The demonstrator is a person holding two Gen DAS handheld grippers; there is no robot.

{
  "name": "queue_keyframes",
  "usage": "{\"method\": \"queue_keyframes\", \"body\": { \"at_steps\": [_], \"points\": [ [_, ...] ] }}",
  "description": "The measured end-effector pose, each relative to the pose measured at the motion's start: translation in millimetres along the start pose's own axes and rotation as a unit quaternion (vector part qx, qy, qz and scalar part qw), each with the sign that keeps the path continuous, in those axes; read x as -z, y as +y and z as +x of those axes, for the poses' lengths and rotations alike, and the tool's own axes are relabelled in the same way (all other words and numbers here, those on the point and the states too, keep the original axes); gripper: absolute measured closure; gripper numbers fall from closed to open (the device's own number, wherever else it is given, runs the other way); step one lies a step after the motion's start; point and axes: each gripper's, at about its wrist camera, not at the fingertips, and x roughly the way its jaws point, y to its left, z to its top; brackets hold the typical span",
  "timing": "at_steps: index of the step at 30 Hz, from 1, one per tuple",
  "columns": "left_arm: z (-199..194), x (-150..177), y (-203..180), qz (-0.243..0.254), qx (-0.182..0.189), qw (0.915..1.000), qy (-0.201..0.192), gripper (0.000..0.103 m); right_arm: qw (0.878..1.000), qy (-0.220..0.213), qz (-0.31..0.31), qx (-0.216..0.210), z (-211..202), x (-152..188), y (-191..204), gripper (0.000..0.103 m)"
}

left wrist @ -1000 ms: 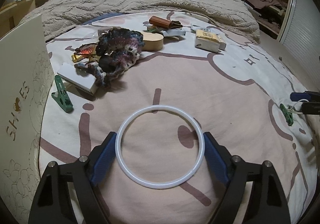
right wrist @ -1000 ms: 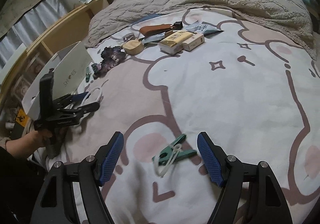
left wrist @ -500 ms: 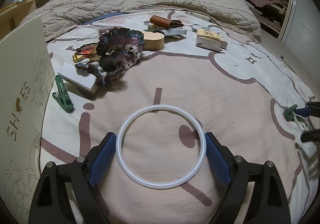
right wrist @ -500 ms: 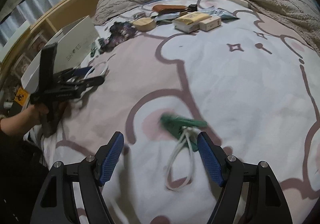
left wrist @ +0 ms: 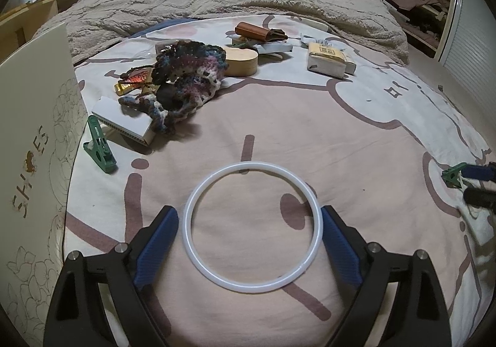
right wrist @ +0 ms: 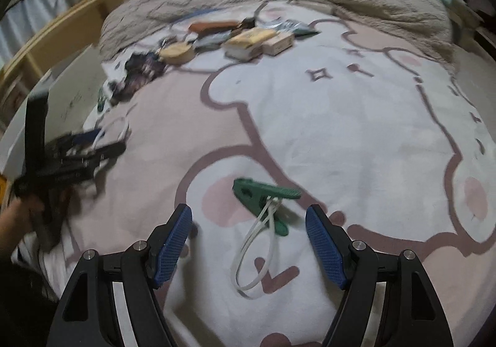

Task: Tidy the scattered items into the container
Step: 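Grasp the green clothespin with white cord using the right gripper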

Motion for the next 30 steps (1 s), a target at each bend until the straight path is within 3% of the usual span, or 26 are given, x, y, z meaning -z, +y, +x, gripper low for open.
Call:
{"method": "queue_keyframes", "body": {
  "at_steps": [3, 8, 14, 17, 26, 30],
  "points": [
    [-0.1, 0.0, 0.4, 0.000, 0.000, 1.0000, 0.000, 0.011, 1.000, -0.019, 0.005, -0.011, -14.8, -2.4, -0.8, 0.027],
    [-0.3, 0.2, 0.5, 0.000, 0.000, 1.0000, 0.000, 0.011, 0.998, 0.000, -0.029, -0.053, -14.5, -7.2, 14.3, 0.027],
    [-0.4, 0.2, 0.6, 0.000, 0.000, 1.0000, 0.000, 0.011, 0.999, 0.018, -0.024, -0.035, 13.1, -19.1, 10.6, 0.027],
    [0.0, 0.2, 0.3, 0.000, 0.000, 1.0000, 0.000, 0.011, 1.000, 0.007, 0.000, -0.027, 6.6, -20.8, 4.2, 0.027],
    [0.0, 0.1, 0.9, 0.000, 0.000, 1.0000, 0.000, 0.011, 0.999, 0.012, 0.042, 0.015, 7.7, 0.8, -3.8, 0.027],
    [0.2, 0.0, 0.5, 0.000, 0.000, 1.0000, 0.000, 0.011, 0.999, -0.008, 0.037, 0.028, 13.6, -0.3, 3.1, 0.027]
  ]
}}
